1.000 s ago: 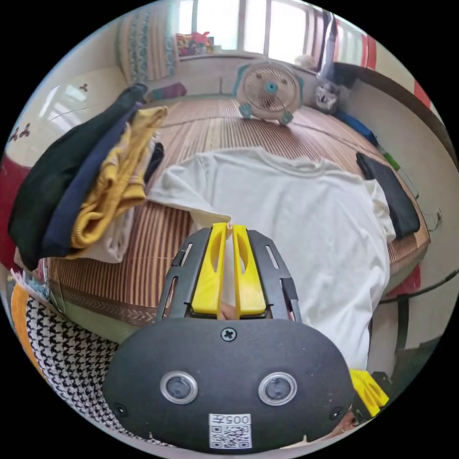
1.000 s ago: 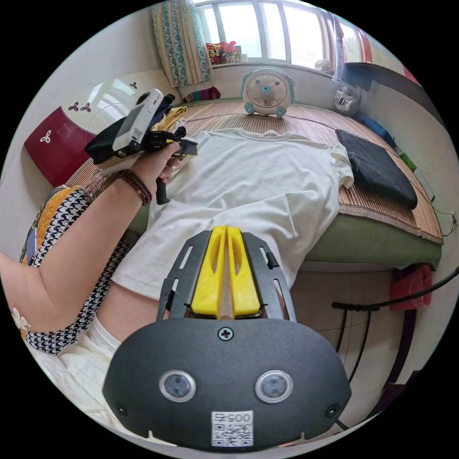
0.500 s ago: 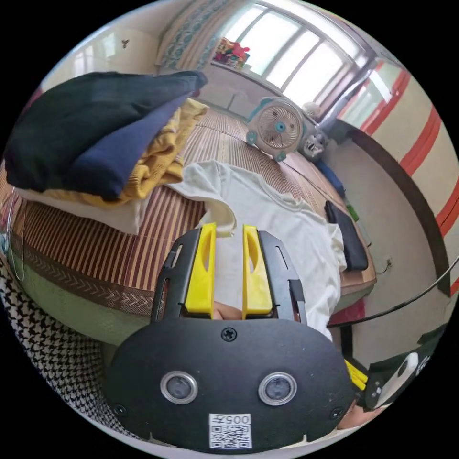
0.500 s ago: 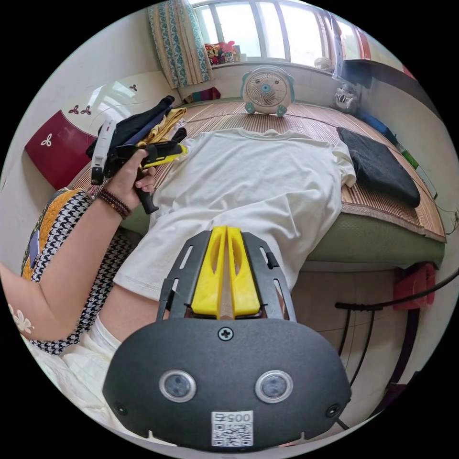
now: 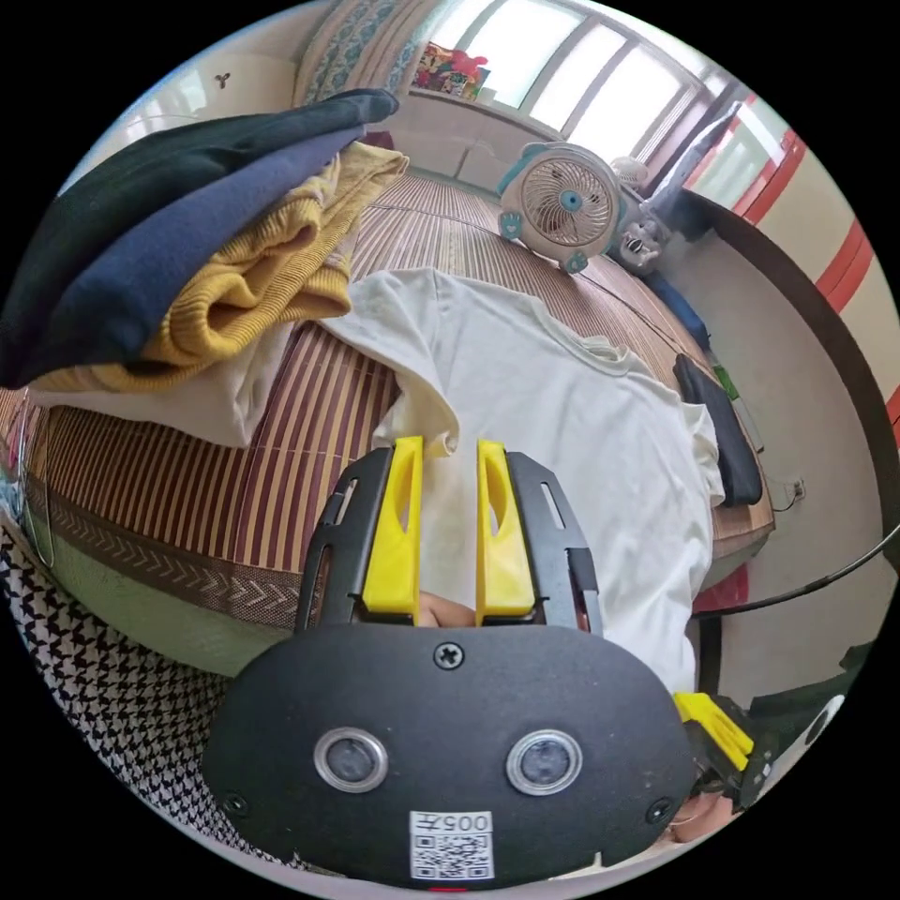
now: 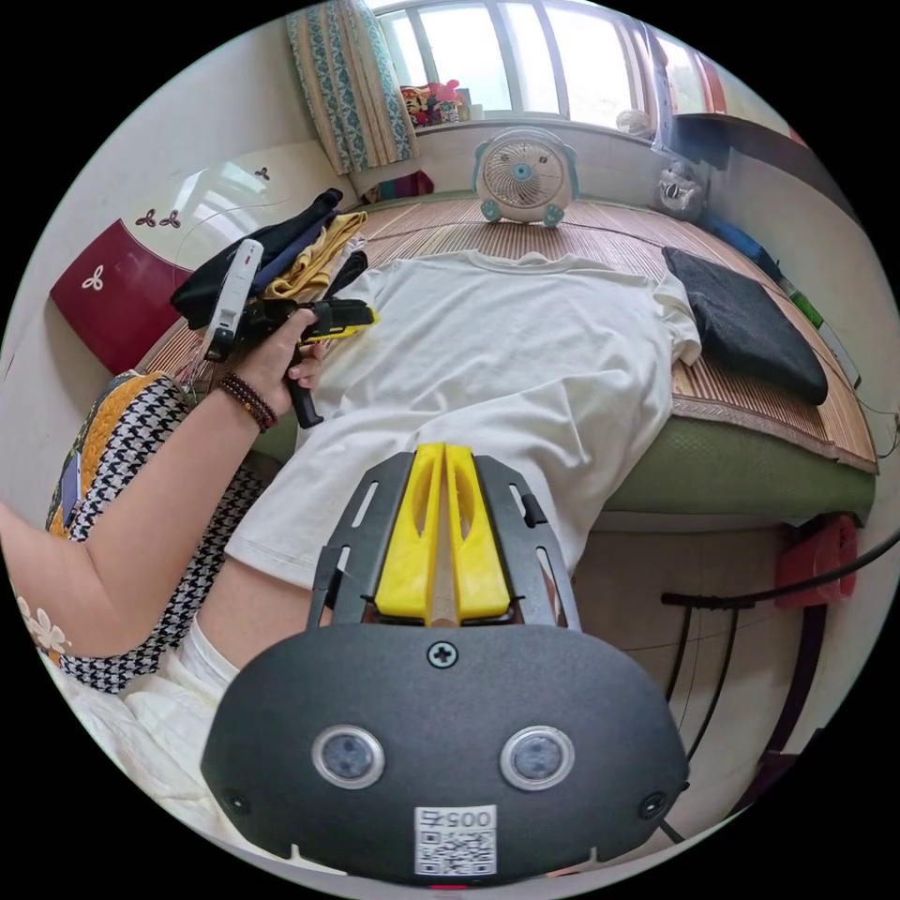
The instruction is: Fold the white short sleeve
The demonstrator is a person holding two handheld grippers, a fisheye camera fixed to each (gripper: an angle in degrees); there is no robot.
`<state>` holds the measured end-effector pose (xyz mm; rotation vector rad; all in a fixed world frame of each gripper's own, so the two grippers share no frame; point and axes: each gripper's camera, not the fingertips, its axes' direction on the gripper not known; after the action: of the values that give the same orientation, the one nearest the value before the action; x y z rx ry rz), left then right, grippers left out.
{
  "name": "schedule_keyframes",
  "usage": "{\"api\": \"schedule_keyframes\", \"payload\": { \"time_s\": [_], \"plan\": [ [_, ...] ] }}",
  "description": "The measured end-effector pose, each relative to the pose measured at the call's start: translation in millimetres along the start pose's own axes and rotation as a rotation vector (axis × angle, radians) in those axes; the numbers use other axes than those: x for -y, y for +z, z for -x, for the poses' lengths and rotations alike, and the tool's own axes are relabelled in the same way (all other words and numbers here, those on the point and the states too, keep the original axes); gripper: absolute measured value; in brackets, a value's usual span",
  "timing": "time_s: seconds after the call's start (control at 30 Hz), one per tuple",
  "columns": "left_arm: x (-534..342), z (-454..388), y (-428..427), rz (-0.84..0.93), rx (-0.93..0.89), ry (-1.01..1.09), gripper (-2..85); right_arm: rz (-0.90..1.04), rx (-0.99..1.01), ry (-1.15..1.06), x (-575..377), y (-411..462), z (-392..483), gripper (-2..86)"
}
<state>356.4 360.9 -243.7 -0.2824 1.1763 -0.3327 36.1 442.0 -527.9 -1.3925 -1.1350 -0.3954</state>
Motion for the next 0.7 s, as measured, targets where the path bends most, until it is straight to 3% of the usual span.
{"api": "schedule_keyframes", "payload": {
  "time_s": [0.1, 0.7],
  "plan": [
    [-5, -16, 6, -0.012, 0.086, 0.061, 6.5, 0.003, -0.008, -0.007, 1, 1, 2, -1.6],
    [2, -68, 18, 0.061, 0.216, 0.253, 4.1, 0.013, -0.097, -0.031, 7, 6, 23, -1.6]
  ]
}}
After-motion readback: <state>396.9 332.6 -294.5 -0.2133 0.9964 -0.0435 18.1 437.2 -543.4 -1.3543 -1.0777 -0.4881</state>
